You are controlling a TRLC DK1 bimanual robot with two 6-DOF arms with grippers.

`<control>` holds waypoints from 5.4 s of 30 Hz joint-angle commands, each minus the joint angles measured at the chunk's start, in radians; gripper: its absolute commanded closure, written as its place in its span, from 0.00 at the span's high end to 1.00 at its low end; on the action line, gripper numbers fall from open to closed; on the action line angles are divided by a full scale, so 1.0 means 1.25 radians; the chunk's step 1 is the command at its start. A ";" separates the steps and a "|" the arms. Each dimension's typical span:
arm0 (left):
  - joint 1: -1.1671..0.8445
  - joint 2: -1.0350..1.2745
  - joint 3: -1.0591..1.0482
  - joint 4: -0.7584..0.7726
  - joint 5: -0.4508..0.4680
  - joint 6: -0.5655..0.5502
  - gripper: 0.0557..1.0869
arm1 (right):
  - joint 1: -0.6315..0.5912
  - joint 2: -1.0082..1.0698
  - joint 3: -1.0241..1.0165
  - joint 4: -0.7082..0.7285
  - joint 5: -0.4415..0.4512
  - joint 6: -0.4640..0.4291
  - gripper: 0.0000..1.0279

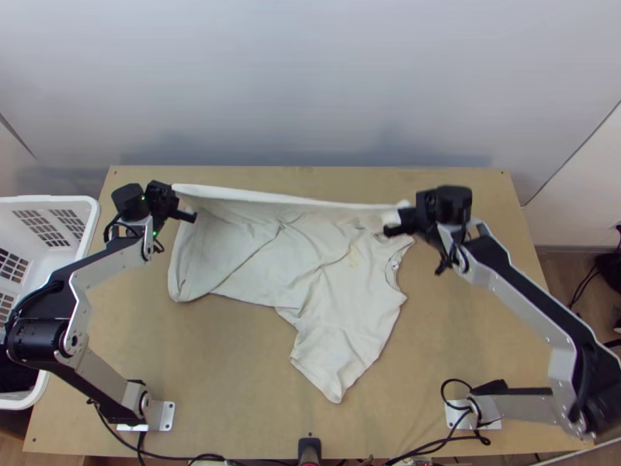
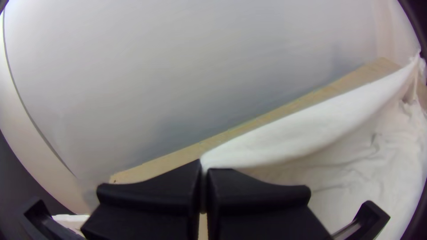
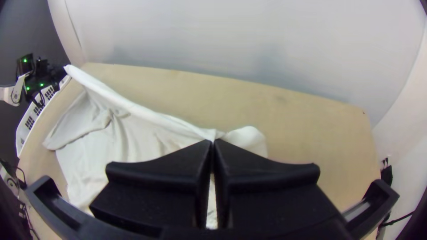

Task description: Fold the t-shirt

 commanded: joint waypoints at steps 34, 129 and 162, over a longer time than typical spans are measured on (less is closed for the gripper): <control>0.119 -0.266 -0.082 -0.555 0.156 -0.020 0.93 | 0.100 -0.283 -0.255 -0.339 -0.147 0.112 0.97; 0.025 -0.362 -0.164 -0.923 0.223 0.249 0.04 | 0.555 -0.126 -0.225 -0.429 -0.440 0.163 0.96; 0.051 -0.375 -0.155 -0.900 0.222 0.256 0.04 | 0.729 -0.009 -0.177 -0.397 -0.117 0.089 0.34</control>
